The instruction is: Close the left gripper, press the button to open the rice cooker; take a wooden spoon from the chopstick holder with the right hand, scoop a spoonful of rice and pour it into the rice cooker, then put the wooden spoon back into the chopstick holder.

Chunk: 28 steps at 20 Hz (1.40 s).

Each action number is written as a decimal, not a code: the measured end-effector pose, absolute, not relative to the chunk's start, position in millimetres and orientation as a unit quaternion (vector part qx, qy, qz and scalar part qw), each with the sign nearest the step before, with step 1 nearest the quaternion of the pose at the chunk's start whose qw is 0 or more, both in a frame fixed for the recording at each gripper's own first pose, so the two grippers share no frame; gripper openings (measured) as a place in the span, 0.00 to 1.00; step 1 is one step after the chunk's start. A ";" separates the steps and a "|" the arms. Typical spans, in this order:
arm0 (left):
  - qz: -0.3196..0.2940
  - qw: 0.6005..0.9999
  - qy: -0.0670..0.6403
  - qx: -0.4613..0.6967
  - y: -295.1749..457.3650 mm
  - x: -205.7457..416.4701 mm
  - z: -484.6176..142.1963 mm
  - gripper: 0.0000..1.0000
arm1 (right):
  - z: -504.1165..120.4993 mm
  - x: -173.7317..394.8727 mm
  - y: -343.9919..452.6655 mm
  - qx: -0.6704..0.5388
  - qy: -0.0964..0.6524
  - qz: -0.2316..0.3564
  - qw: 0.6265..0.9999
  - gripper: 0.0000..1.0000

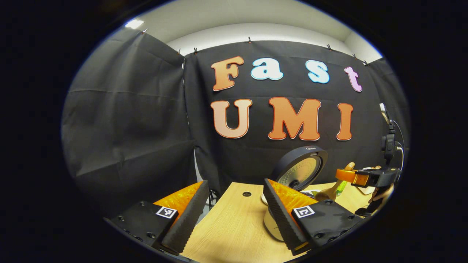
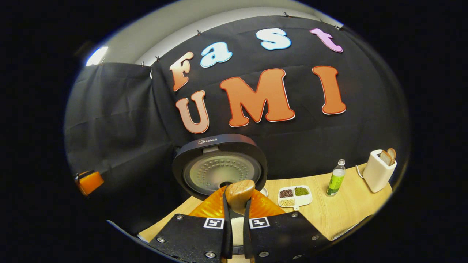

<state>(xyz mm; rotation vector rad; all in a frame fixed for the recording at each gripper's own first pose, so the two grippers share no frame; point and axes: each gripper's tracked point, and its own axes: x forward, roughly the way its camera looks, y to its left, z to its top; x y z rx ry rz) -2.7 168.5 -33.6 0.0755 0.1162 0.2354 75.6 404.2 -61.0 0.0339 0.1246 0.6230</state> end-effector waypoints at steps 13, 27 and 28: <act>0.110 0.992 0.048 0.031 147.5 -8.8 -21.7 1.00 | -12.4 70.9 356.6 0.114 0.064 0.307 0.943 0.11; 0.094 0.995 0.031 0.020 73.2 -6.9 -9.0 1.00 | -15.7 82.3 146.6 0.149 0.053 0.181 0.971 0.11; 0.092 0.995 0.030 0.021 66.6 -7.6 -7.4 1.00 | -22.2 82.0 134.2 0.147 0.058 0.174 0.972 0.11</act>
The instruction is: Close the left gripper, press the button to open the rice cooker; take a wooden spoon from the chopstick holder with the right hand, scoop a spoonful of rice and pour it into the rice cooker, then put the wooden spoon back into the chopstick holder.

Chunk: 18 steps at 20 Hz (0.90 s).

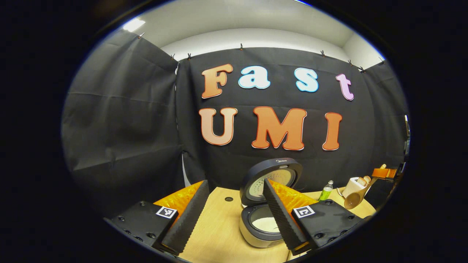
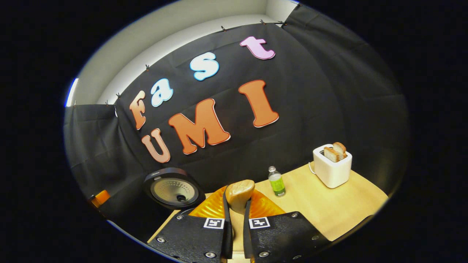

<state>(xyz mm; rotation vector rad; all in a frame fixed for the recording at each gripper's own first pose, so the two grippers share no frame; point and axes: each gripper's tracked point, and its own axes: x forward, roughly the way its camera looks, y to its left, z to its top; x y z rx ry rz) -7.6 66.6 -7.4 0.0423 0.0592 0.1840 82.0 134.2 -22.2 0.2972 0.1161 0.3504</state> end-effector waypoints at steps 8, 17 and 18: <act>0.099 0.994 0.025 0.026 36.7 -16.9 -4.0 1.00 | -102.9 80.4 73.7 0.148 0.119 0.133 0.973 0.11; 0.123 0.991 0.030 0.044 42.4 -35.3 -1.4 1.00 | -187.3 99.4 66.5 0.163 0.191 0.119 0.961 0.11; 0.126 0.991 0.031 0.047 44.4 -35.8 -0.1 0.99 | -192.2 103.7 64.9 0.171 0.196 0.116 0.959 0.11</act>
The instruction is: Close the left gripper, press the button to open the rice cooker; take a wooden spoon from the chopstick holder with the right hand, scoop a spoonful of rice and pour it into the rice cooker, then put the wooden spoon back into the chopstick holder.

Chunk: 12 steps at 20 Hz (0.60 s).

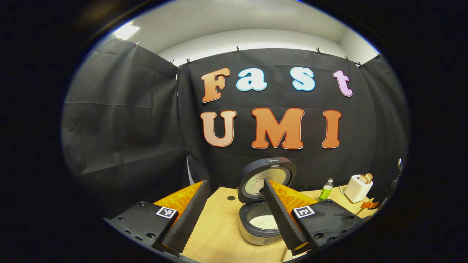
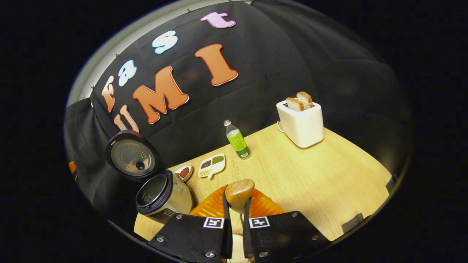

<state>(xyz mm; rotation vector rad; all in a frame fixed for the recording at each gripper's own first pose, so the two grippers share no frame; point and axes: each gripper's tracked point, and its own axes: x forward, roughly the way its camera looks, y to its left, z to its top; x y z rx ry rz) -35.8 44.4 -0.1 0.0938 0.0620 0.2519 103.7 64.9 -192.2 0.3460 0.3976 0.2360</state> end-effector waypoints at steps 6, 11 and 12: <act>0.143 0.988 0.035 0.054 61.1 -42.2 0.8 0.98 | -212.9 114.9 48.0 0.203 0.218 0.099 0.949 0.16; 0.145 0.987 0.034 0.058 62.5 -41.2 1.6 1.00 | -205.8 118.3 23.9 0.228 0.212 0.078 0.947 0.34; 0.142 0.988 0.034 0.058 60.3 -39.6 1.9 1.00 | -202.6 118.6 17.0 0.222 0.211 0.072 0.949 0.49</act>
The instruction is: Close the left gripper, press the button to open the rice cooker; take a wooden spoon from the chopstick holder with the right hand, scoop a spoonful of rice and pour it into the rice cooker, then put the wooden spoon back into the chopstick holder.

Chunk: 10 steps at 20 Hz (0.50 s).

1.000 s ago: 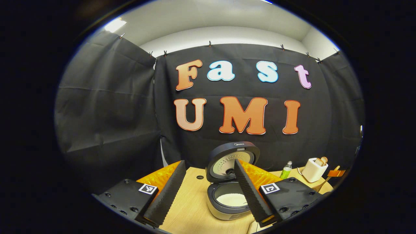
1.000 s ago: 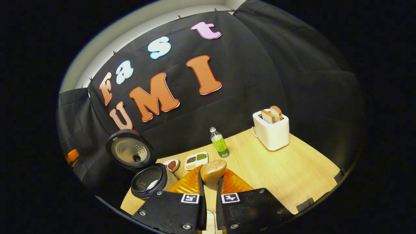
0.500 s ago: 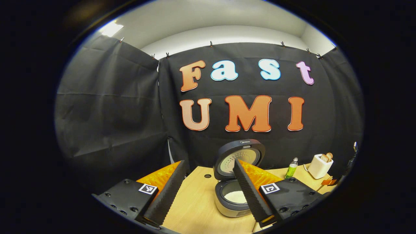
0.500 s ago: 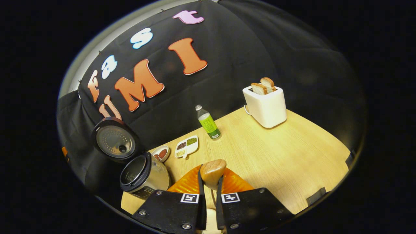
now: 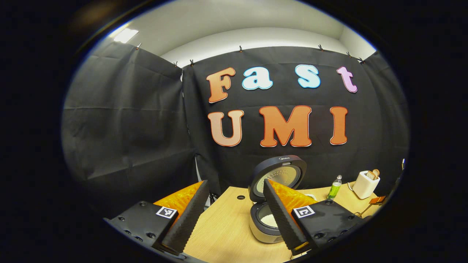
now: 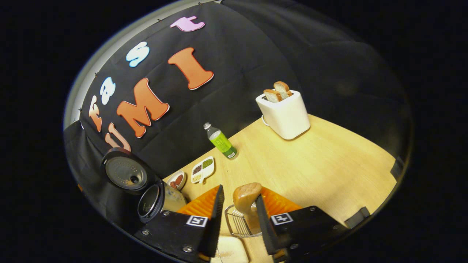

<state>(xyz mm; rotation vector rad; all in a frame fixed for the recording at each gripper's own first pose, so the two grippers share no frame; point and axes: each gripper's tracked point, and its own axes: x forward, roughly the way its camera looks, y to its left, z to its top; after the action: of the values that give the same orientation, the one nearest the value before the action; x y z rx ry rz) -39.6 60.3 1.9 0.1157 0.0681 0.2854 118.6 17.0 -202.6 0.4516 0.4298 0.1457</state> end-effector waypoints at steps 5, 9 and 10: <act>0.130 0.990 0.036 0.051 49.2 -31.6 -1.6 0.97 | -166.4 112.5 -9.9 0.184 0.187 0.049 0.964 0.92; 0.127 0.990 0.035 0.042 40.7 -22.9 -1.8 0.98 | -116.8 104.4 -29.0 0.110 0.135 0.030 0.984 0.95; 0.124 0.991 0.035 0.044 36.0 -18.7 -0.8 0.98 | -103.3 100.9 -31.1 0.089 0.123 0.029 0.988 0.95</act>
<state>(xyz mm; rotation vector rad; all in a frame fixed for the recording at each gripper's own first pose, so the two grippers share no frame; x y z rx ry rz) -18.7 36.0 -0.8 0.0874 0.0696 0.2479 100.9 -31.1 -103.3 0.1787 0.2468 0.0575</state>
